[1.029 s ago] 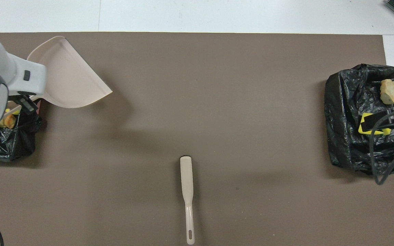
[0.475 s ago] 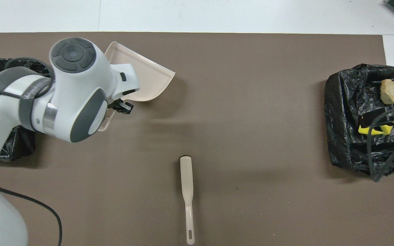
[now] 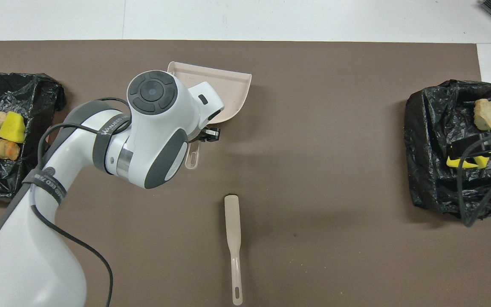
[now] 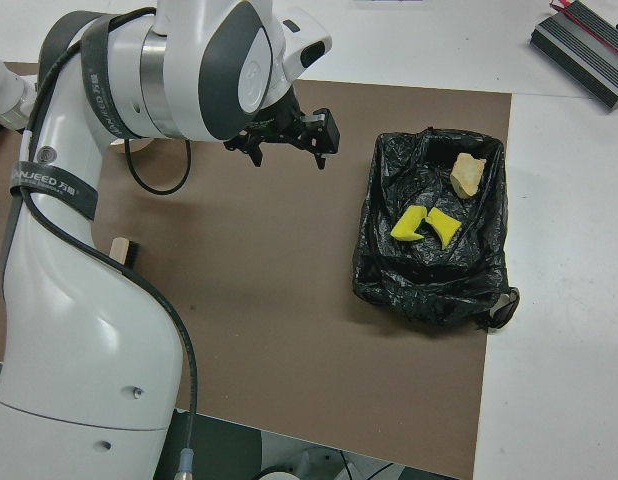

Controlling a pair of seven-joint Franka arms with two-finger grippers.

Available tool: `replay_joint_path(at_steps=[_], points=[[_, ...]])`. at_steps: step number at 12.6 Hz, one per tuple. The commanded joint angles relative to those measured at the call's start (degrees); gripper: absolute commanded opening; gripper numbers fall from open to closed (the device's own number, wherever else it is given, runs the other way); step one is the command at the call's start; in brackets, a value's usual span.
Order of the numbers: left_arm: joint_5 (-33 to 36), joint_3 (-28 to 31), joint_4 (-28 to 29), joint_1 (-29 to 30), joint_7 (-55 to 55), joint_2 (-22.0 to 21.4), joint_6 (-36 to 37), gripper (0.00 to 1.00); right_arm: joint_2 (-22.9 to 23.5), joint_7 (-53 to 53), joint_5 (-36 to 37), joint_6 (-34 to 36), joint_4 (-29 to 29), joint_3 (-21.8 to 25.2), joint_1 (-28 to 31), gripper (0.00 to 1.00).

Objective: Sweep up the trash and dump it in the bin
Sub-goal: 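Bring the empty dustpan back to the table center with the left gripper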

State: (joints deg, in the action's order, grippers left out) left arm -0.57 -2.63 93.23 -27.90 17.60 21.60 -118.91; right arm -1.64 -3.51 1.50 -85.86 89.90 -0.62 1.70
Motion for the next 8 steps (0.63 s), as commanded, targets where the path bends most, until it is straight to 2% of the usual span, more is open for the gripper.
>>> replay_joint_path(at_steps=[1,2,4,6,7,8], points=[[-1.88,1.14,-0.59,-2.59,4.45,0.64,-2.29,0.0,-0.21,0.96,0.34,-0.8,0.45,-0.26,0.14,1.0],[-2.33,1.14,-0.59,-3.81,5.07,1.16,-2.9,0.0,-0.21,0.96,0.34,-0.8,0.45,-0.34,0.14,1.0],[-1.72,1.32,-4.52,-5.93,7.78,6.85,-2.47,0.0,-0.21,0.96,0.34,-0.8,0.45,-0.26,0.14,1.0],[-1.54,1.23,-4.99,-5.94,8.24,7.41,-2.47,0.0,-0.21,0.96,0.34,-0.8,0.45,-0.26,0.14,1.0],[-1.72,1.23,-4.9,-5.94,8.24,7.23,-2.73,0.31,-0.21,0.96,0.34,-0.8,0.45,-0.26,0.14,1.0],[-1.54,1.23,-4.81,-5.94,8.15,7.14,-1.86,0.58,-0.21,0.96,0.34,-0.8,0.45,-0.26,0.05,1.0]])
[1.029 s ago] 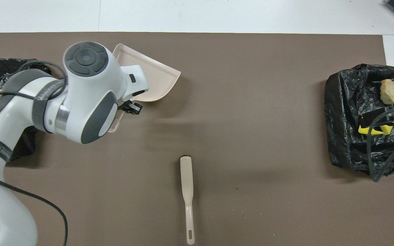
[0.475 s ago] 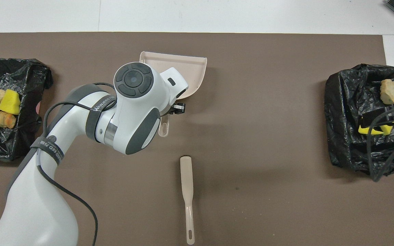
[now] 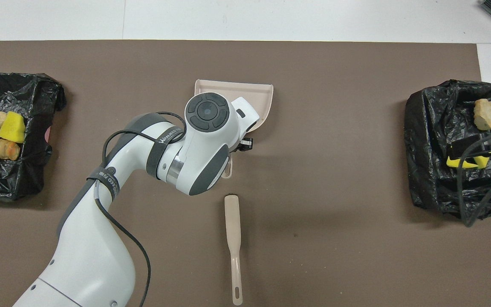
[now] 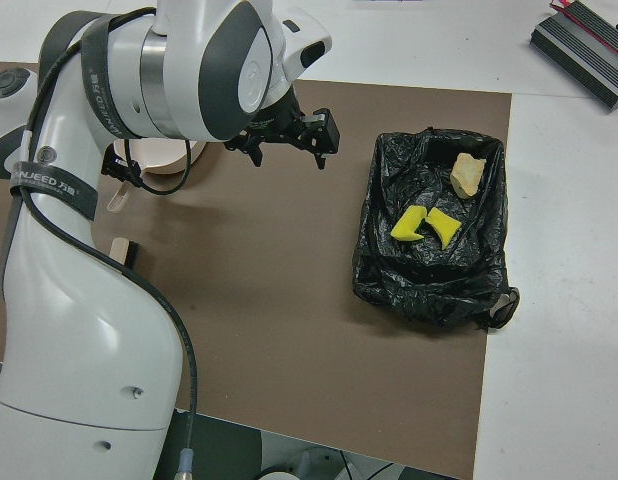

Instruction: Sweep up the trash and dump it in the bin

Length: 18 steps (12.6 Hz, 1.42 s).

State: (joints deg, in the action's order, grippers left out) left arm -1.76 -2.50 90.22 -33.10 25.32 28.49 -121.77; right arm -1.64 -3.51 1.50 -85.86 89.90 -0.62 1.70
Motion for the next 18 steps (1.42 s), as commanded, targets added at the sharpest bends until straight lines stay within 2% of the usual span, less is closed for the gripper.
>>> replay_joint_path(at_steps=[1,2,4,6,9,12,14,16,18], points=[[-0.35,1.1,-1.98,-0.74,0.43,0.16,1.19,0.71,-0.21,0.96,0.35,-0.8,0.45,-0.26,0.14,1.0],[-0.35,1.1,-1.98,-0.74,0.43,-0.01,1.19,0.77,-0.21,0.96,0.35,-0.8,0.45,-0.26,0.14,1.0],[-0.35,1.18,-1.37,-0.3,0.52,-0.89,1.28,1.0,-0.21,0.96,0.35,-0.8,0.45,-0.26,0.14,1.0],[-0.35,1.88,1.08,1.18,0.08,-3.86,1.28,1.0,-0.21,0.96,0.35,-0.8,0.45,-0.26,0.14,1.0],[-0.27,1.97,7.41,6.28,-6.13,-12.56,4.16,1.0,-0.21,0.96,0.35,-0.8,0.45,-0.26,0.14,1.0],[-0.27,2.06,11.64,14.53,-16.85,-22.48,9.43,1.0,-0.21,0.96,0.35,-0.8,0.45,-0.34,0.14,1.0],[-0.27,2.15,11.21,18.84,-23.35,-27.24,14.88,1.0,-0.21,0.96,0.35,-0.8,0.45,-0.26,0.14,1.0],[-0.35,2.24,9.55,22.62,-28.03,-30.58,17.52,1.0,-0.21,0.96,0.35,-0.8,0.45,-0.26,0.14,1.0],[-0.35,2.41,6.22,25.61,-31.28,-32.79,23.4,1.0,-0.21,0.96,0.35,-0.8,0.45,-0.26,0.14,1.0]])
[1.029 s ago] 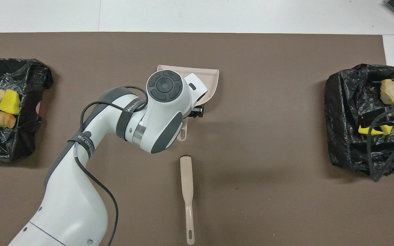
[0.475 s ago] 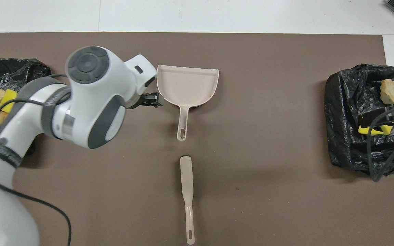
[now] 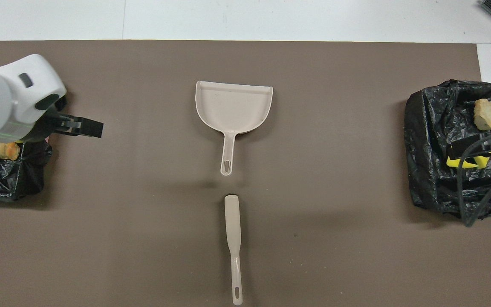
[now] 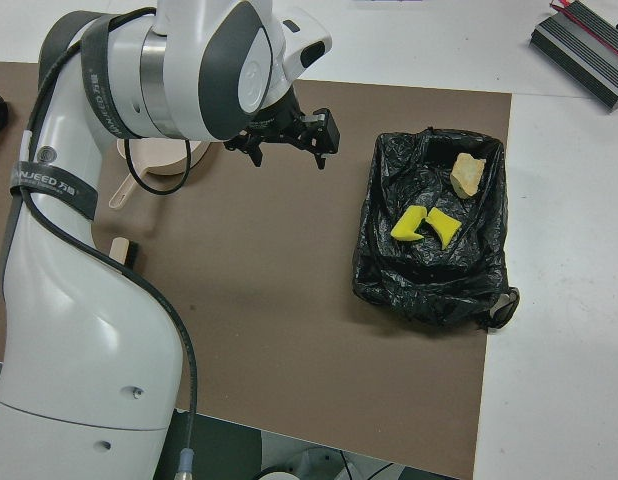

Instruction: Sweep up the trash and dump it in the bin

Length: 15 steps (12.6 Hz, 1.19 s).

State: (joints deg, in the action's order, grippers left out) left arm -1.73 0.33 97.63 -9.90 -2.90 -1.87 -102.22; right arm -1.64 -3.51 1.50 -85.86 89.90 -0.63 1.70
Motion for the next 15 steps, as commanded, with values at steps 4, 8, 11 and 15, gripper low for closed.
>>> replay_joint_path(at_steps=[4,8,11,15], points=[[-0.03,-0.16,-14.01,7.08,-7.54,1.32,15.79,1.0,-0.21,0.96,0.35,-0.8,0.45,-0.25,0.15,1.0],[0.06,-0.42,-19.15,7.17,-7.65,4.68,18.99,1.0,-0.21,0.96,0.35,-0.8,0.45,-0.25,0.15,1.0],[0.06,-0.6,-18.89,7.09,-7.64,4.68,18.81,1.0,-0.21,0.96,0.35,-0.8,0.45,-0.34,0.15,1.0],[0.49,-0.51,-15.73,7.17,-7.38,2.67,17.67,1.0,-0.21,0.96,0.35,-0.8,0.45,-0.34,0.14,1.0]])
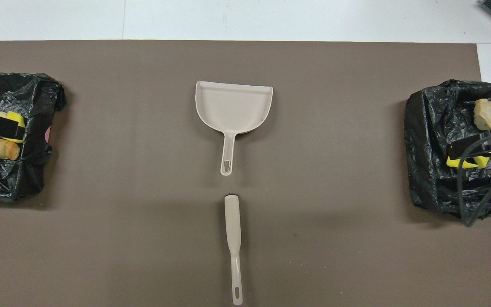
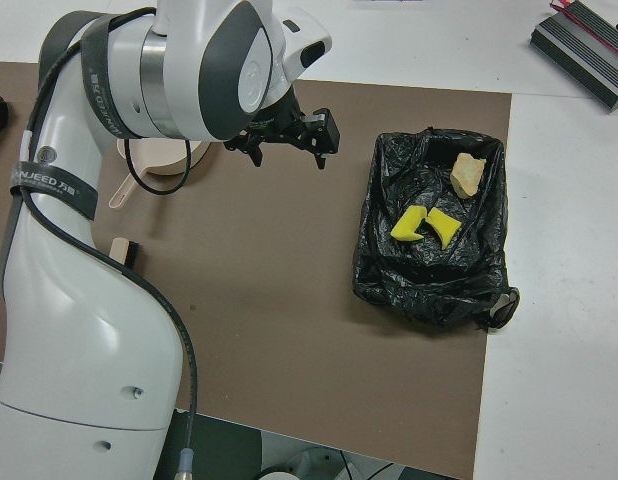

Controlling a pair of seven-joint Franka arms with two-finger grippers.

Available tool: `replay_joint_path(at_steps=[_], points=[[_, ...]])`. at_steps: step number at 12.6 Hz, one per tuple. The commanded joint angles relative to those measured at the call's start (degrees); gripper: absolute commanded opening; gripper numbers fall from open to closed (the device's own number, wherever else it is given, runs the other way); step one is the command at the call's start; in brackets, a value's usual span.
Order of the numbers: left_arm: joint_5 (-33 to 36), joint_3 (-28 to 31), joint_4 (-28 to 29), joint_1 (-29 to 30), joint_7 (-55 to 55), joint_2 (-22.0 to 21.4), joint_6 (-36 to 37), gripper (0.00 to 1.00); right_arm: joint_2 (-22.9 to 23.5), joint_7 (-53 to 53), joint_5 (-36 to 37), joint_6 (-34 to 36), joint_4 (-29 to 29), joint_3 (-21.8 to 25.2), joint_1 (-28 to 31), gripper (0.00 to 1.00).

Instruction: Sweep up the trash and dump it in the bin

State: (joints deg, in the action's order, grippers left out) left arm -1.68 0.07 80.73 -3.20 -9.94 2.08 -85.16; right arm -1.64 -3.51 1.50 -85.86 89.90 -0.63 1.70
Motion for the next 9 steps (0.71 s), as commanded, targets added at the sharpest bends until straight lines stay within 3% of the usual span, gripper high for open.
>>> replay_joint_path(at_steps=[1,9], points=[[0.54,-0.24,1.79,0.47,-0.34,-1.64,0.35,1.0,-0.21,0.96,0.35,-0.8,0.45,-0.25,0.14,1.0],[2.38,-0.33,6.81,0.47,0.01,-4.81,-1.59,1.0,-0.21,0.96,0.35,-0.8,0.45,-0.25,0.06,1.0]])
